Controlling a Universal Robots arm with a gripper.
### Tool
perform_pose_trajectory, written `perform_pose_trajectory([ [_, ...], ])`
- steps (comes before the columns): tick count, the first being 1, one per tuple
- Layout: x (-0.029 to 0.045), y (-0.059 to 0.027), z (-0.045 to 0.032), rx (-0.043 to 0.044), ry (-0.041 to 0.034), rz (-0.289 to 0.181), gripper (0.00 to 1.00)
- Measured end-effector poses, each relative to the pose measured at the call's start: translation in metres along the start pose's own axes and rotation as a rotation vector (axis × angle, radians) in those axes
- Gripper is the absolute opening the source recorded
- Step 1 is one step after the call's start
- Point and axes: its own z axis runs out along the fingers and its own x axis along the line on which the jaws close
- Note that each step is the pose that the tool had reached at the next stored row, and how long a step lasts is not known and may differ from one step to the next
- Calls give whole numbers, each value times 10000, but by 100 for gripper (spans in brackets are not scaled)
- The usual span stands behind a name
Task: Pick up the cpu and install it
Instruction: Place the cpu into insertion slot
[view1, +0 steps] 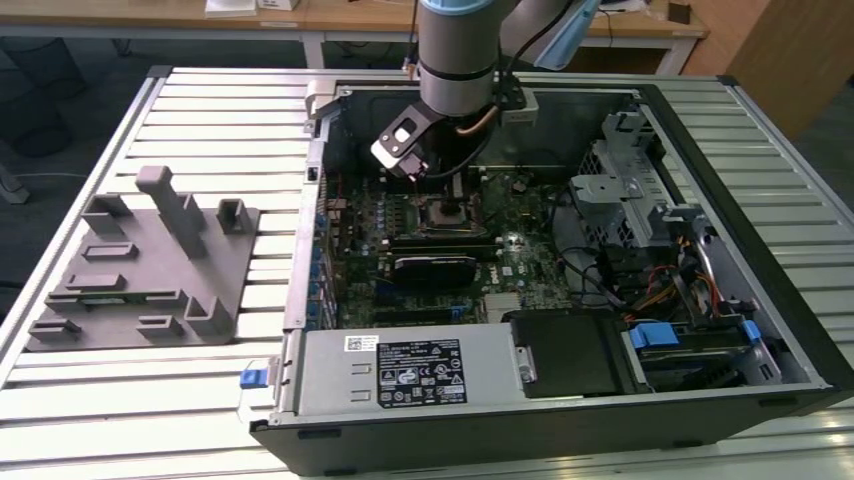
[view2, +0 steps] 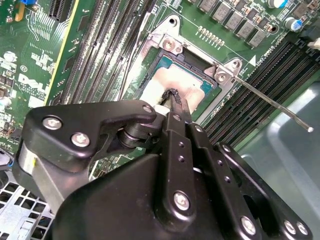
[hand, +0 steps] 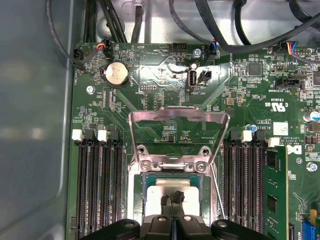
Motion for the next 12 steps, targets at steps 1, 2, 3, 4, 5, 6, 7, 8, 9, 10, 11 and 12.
perform_pose_trajectory([
  [1, 1, 0, 5, -3, 4, 1, 11],
  [2, 1, 0, 11, -3, 4, 1, 11],
  [3, 0, 0, 16, -2, 3, 3, 11],
  [4, 0, -1, 19, -1, 1, 3, 11],
  [5, 0, -1, 19, 0, -1, 3, 11],
  [6, 0, -1, 19, 0, -1, 3, 11],
  [7, 0, -1, 20, -1, 0, 3, 11],
  [8, 1, -1, 26, -4, 6, 4, 11],
  [9, 1, -1, 33, -4, 6, 3, 11],
  [10, 0, -2, 37, -3, 4, 3, 11],
  [11, 0, -2, 39, -1, 1, 3, 11],
  [12, -1, -3, 40, 0, -1, 3, 11],
])
